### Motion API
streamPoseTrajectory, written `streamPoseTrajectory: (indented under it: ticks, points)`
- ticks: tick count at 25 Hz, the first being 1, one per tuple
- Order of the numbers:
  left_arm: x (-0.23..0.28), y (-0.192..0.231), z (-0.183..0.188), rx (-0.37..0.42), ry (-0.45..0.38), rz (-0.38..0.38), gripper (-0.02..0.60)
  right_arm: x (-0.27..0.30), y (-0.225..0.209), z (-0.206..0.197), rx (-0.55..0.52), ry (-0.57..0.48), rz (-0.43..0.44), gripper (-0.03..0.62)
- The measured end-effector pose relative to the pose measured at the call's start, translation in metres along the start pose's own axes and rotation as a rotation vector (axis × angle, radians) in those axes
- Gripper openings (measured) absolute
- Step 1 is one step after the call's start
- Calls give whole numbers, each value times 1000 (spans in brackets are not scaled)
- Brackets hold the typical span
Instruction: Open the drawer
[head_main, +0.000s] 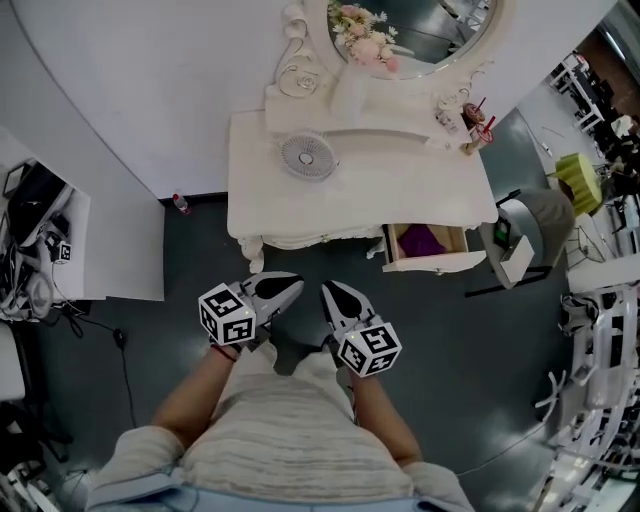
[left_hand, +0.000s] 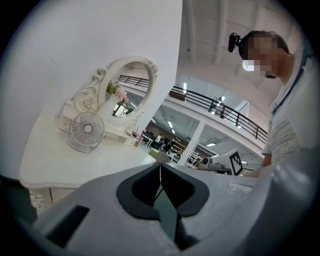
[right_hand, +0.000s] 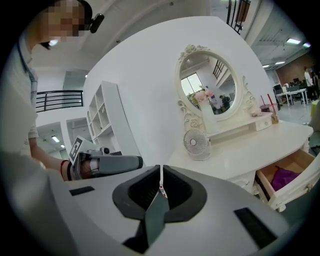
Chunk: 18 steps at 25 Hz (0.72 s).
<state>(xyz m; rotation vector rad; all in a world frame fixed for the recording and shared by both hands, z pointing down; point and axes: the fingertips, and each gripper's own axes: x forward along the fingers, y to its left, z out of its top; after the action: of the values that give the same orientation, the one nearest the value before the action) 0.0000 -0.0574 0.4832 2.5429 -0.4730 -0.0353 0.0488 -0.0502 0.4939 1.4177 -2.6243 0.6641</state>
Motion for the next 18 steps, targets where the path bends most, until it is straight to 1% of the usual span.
streamPoseTrajectory:
  ticks: [3,6,8,11,18]
  points:
    - [14,3,-7,9,2,35,15,1,-16,-4,-9,25,32,11]
    - [24,12,-19,15,9,101,15,7,-30,-14,-22,62,62,11]
    - [32,18,-26,17,13,132,15,11,-40,-21,-25,79,73,11]
    - [42,27,-33,18,15,156,15,22,-53,-29,-33,97,77,11]
    - [49,55,-43,-22,-6,213,15,48,-70,-44,-41,128,88,11]
